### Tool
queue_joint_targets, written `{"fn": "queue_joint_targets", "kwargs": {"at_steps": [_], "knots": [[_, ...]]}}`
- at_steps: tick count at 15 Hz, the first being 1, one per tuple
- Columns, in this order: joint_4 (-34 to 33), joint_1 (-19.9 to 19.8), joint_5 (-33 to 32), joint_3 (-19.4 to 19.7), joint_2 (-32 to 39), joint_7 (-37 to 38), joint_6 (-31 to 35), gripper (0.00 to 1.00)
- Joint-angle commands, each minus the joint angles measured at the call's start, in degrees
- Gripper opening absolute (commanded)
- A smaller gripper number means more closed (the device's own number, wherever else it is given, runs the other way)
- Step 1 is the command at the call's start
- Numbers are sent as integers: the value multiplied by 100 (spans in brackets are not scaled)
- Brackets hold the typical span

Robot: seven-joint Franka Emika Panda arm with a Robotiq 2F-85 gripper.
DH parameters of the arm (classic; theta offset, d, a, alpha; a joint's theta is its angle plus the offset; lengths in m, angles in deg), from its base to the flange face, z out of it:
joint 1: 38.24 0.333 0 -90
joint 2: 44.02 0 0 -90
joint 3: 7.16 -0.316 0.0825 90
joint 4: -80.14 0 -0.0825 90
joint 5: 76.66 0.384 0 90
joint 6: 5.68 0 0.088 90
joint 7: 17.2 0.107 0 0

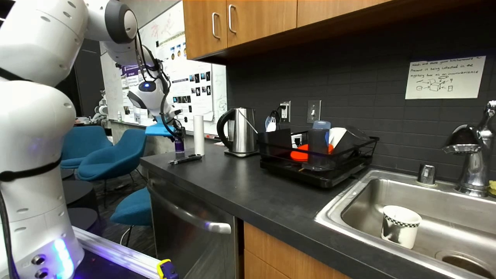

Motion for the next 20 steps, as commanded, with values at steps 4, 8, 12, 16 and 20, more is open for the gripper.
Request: {"fn": "queue_joint_targets", "kwargs": {"at_steps": [4,8,12,16,20], "knots": [[-338,-37,536,-61,85,-175,95,31],[-307,88,545,242,-1,-168,60,29],[-144,98,610,448,-73,-241,55,75],[115,148,811,632,-163,-416,17,89],[407,167,1119,757,-283,-664,15,100]]}}
